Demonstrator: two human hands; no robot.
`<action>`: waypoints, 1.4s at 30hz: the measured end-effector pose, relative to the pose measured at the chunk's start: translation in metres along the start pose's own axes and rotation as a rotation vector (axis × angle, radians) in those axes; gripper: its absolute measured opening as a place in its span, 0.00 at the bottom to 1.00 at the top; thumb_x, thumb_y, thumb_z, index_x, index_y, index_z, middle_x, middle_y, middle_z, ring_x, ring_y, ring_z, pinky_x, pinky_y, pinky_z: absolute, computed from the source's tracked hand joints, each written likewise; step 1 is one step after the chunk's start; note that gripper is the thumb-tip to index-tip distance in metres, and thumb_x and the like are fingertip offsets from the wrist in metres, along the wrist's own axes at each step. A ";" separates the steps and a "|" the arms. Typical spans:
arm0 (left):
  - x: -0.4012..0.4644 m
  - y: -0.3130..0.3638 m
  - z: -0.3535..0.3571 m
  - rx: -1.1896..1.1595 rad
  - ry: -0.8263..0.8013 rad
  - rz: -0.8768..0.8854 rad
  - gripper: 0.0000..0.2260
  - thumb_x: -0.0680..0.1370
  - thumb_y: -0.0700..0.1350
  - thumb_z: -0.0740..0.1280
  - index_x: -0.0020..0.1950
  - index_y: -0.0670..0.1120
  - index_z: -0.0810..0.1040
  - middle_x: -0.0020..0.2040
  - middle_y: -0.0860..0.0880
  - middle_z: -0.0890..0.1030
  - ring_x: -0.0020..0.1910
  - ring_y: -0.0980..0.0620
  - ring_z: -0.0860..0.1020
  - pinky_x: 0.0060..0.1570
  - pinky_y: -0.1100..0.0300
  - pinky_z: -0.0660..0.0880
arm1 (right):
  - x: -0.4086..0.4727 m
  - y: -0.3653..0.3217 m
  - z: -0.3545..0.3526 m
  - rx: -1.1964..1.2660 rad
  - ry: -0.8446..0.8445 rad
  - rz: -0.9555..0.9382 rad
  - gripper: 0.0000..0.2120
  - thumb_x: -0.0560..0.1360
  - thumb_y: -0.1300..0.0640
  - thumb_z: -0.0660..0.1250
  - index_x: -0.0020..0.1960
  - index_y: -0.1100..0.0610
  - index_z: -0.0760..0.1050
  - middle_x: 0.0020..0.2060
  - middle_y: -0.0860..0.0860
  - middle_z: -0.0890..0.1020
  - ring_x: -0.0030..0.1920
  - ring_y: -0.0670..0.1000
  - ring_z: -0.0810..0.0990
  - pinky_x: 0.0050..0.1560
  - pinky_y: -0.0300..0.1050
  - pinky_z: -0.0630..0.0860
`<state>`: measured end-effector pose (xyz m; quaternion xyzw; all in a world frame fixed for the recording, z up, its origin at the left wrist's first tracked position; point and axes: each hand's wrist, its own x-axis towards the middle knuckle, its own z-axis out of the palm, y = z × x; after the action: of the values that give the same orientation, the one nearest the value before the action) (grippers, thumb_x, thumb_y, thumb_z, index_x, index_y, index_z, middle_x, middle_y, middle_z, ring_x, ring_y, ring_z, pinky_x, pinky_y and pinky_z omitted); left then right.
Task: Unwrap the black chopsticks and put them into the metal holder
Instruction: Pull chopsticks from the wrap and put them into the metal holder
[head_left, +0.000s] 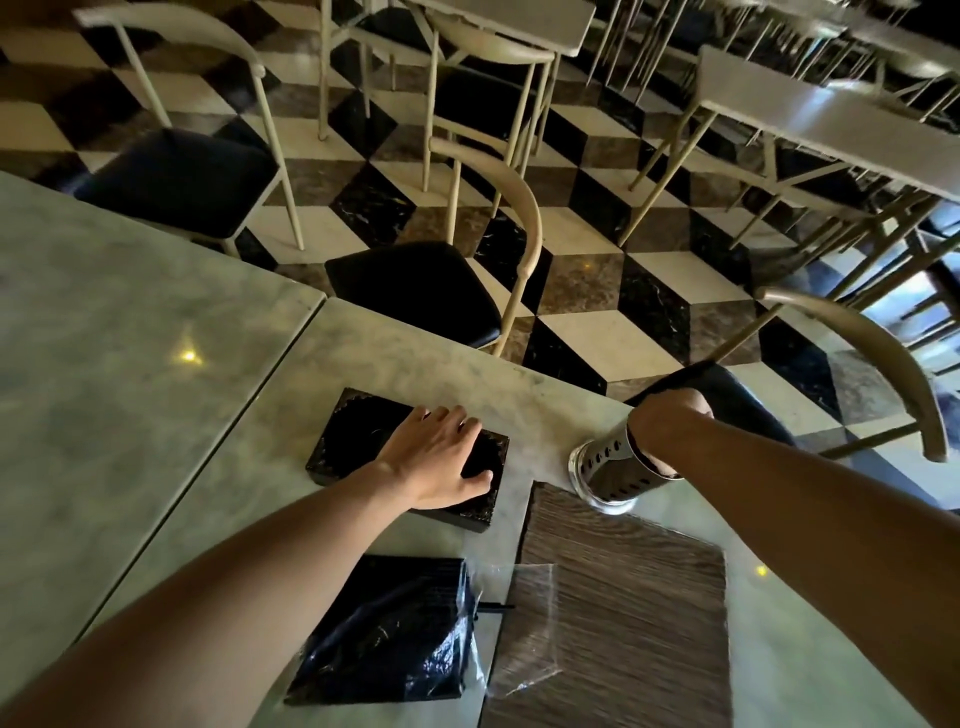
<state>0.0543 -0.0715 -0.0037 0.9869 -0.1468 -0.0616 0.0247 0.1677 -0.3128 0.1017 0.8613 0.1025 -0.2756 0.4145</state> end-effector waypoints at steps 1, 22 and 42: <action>-0.002 0.001 -0.003 0.009 -0.004 -0.001 0.35 0.77 0.68 0.49 0.71 0.43 0.68 0.67 0.42 0.75 0.63 0.42 0.76 0.66 0.45 0.70 | -0.002 0.002 0.003 0.009 0.004 0.010 0.20 0.76 0.57 0.66 0.67 0.58 0.72 0.64 0.53 0.75 0.62 0.55 0.76 0.61 0.47 0.74; -0.136 0.071 0.043 -0.046 -0.053 0.005 0.43 0.76 0.70 0.55 0.79 0.39 0.62 0.78 0.36 0.64 0.78 0.36 0.61 0.80 0.40 0.52 | -0.110 -0.116 0.073 0.275 0.300 -0.674 0.06 0.75 0.61 0.62 0.49 0.59 0.76 0.50 0.59 0.81 0.50 0.60 0.81 0.47 0.53 0.80; -0.181 0.097 0.118 -0.063 -0.147 -0.134 0.59 0.68 0.80 0.59 0.81 0.35 0.54 0.82 0.32 0.52 0.82 0.35 0.51 0.78 0.32 0.52 | -0.101 -0.214 0.169 1.038 0.444 -0.703 0.18 0.74 0.61 0.66 0.63 0.62 0.72 0.56 0.56 0.74 0.49 0.56 0.79 0.49 0.52 0.79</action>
<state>-0.1605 -0.1149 -0.0938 0.9861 -0.0799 -0.1399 0.0408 -0.0682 -0.3018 -0.0677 0.9005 0.3143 -0.2243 -0.1999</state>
